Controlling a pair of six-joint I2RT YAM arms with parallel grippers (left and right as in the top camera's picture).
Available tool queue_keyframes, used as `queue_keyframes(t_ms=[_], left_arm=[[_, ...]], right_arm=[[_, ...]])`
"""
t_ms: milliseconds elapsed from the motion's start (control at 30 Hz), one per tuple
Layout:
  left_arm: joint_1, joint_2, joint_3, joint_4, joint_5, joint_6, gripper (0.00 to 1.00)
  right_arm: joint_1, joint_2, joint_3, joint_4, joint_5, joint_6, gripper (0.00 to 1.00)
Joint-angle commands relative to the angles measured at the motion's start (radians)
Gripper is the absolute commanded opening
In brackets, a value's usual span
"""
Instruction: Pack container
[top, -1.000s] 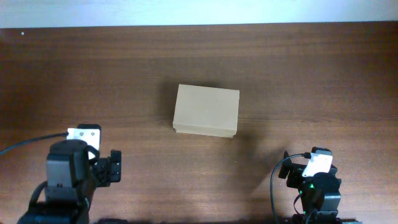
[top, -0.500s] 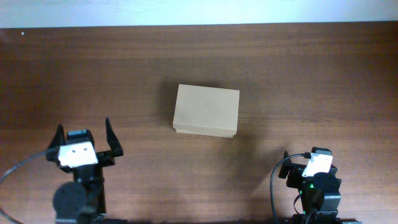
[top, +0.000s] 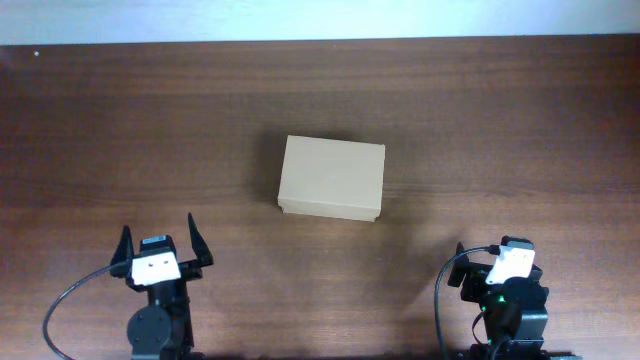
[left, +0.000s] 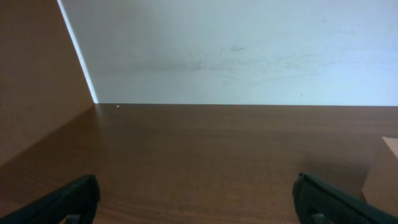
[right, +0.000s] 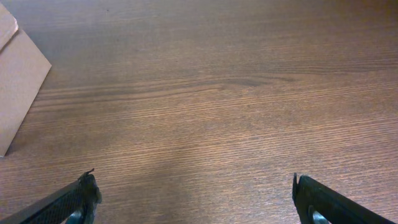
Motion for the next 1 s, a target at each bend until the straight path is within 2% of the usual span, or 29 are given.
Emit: queue_keyframes(t_ms=[0, 967], left_arm=[[0.006, -0.017, -0.024, -0.002, -0.010, 0.012, 0.99], [0.007, -0.016, -0.048, -0.013, -0.010, 0.012, 0.99]], right_arm=[[-0.008, -0.010, -0.008, 0.003, 0.016, 0.008, 0.99], [-0.008, -0.010, -0.008, 0.003, 0.016, 0.008, 0.99]])
